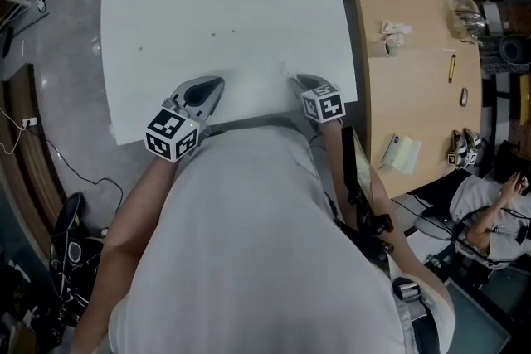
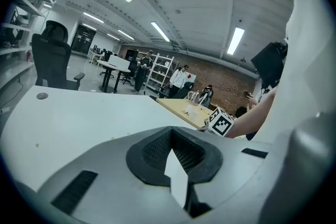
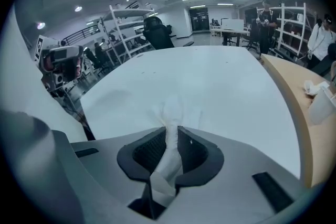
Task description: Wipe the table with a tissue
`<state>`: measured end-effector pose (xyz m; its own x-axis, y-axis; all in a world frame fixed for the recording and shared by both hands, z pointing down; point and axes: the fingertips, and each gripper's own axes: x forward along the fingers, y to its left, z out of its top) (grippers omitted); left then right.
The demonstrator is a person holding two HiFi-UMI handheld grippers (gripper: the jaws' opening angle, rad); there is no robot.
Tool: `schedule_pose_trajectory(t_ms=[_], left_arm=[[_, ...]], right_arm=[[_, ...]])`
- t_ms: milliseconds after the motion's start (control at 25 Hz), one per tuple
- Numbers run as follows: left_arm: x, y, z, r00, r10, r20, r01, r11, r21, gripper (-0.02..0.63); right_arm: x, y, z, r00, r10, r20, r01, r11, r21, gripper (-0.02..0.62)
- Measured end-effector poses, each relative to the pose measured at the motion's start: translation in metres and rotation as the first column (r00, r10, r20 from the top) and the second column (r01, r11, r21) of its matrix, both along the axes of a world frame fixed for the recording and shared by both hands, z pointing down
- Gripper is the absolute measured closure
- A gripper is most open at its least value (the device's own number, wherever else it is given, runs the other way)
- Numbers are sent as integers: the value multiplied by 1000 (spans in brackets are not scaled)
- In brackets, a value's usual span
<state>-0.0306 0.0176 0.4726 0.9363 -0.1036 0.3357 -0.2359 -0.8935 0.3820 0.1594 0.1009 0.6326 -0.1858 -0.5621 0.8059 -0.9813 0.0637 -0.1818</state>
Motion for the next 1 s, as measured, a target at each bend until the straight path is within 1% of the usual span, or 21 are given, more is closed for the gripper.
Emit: schedule_pose_trajectory(t_ms=[80,120,200,320,440,520,640,840,1000], left_arm=[[-5,0,0,1000,17,-1,-17,1000,1,601],[-7,-1,0,1000,24,-2,-24,1000,2,600],[-11,-2,0,1000,31,-6,-31,1000,3,601],[-18,-3,1,999,40,-12,-40,999,2,601],[-23,-4,4,999,46,-13,-46,999,0,601],[-25,-5,5,999,37,-14,-37,999,-3,600],[-26,-6,7,1000,17,-13,-17,1000,-8,600],[-27,-11,10,1000,-28,11,29,999,-16,601],[-23,-17,12,997,-77,31,77,997,-23,601]], right_arm=[[-19,-1,-6,997,-15,82,14,1000,10,523],[-27,-4,-13,992,-11,129,6,999,37,523],[-34,-12,-32,980,23,198,-46,993,112,523],[-26,-25,-59,969,82,233,-129,973,194,523],[-9,-34,-78,964,131,234,-186,954,235,523],[1,-36,-82,963,154,220,-206,949,240,523],[13,-34,-78,966,174,193,-216,950,226,523],[28,-36,-55,965,186,184,-216,963,161,523],[54,-48,-40,961,211,178,-235,964,125,522]])
